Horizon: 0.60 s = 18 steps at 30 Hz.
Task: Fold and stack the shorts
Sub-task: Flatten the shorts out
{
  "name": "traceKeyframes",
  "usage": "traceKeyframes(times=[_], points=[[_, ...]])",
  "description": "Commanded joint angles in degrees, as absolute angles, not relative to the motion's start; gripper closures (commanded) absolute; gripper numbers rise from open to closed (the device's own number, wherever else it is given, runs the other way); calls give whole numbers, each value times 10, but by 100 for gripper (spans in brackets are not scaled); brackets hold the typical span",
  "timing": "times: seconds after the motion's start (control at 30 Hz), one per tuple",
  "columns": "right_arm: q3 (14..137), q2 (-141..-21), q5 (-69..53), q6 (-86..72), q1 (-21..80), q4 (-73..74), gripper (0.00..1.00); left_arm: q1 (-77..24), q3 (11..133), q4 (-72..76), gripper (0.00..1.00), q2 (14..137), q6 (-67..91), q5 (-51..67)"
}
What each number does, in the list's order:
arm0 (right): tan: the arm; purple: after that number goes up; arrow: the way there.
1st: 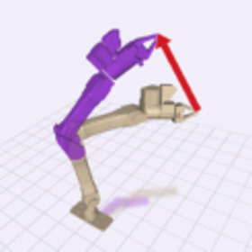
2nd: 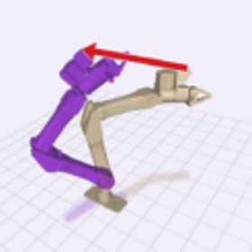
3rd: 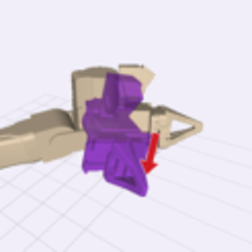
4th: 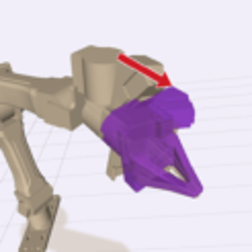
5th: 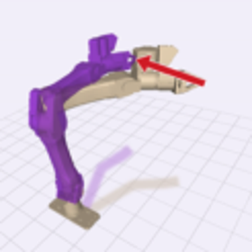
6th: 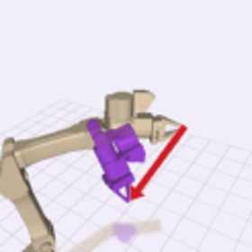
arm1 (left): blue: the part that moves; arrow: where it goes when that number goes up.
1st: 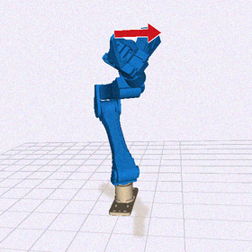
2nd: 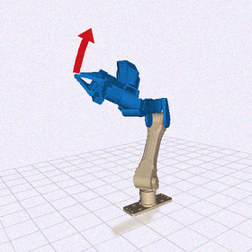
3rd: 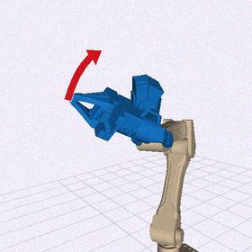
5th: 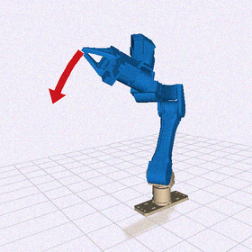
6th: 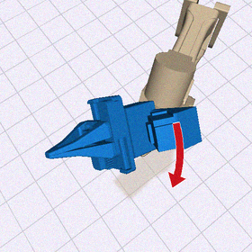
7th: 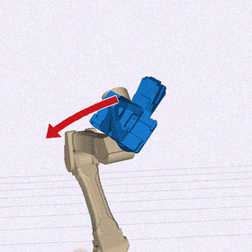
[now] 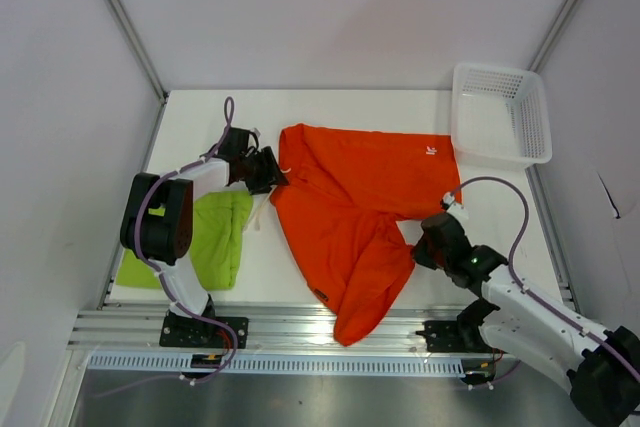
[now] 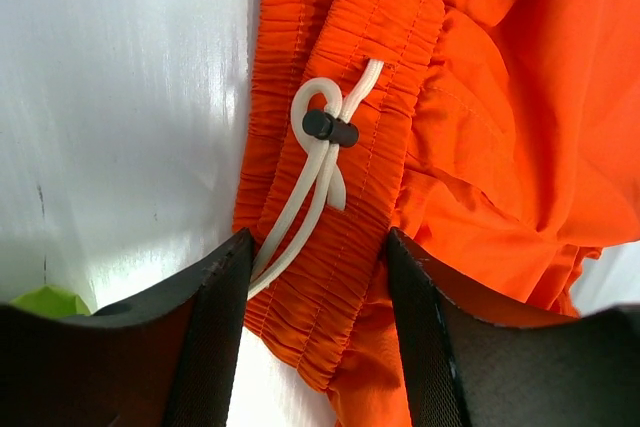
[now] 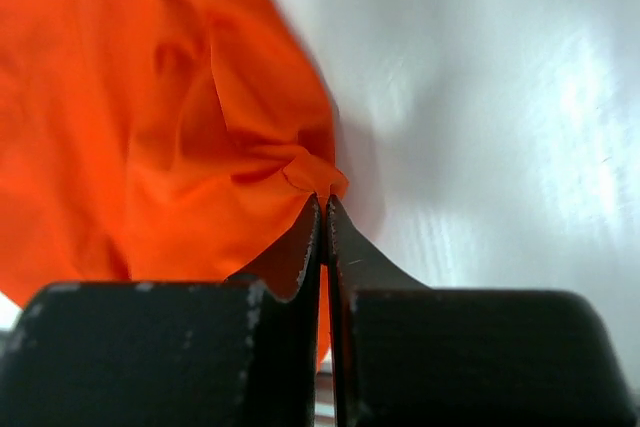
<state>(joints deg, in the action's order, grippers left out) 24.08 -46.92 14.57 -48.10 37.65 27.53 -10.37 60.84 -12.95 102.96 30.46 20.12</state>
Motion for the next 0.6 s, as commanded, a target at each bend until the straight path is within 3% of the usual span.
traceKeyframes(times=[0.0, 0.27, 0.57], points=[[287, -476, 115, -409, 310, 262, 100, -106, 617, -139, 42, 992, 296, 198], [301, -540, 104, -369, 94, 229, 100, -106, 613, -149, 43, 969, 298, 185], [312, -557, 139, -352, -12, 221, 100, -111, 590, -146, 43, 947, 305, 167]])
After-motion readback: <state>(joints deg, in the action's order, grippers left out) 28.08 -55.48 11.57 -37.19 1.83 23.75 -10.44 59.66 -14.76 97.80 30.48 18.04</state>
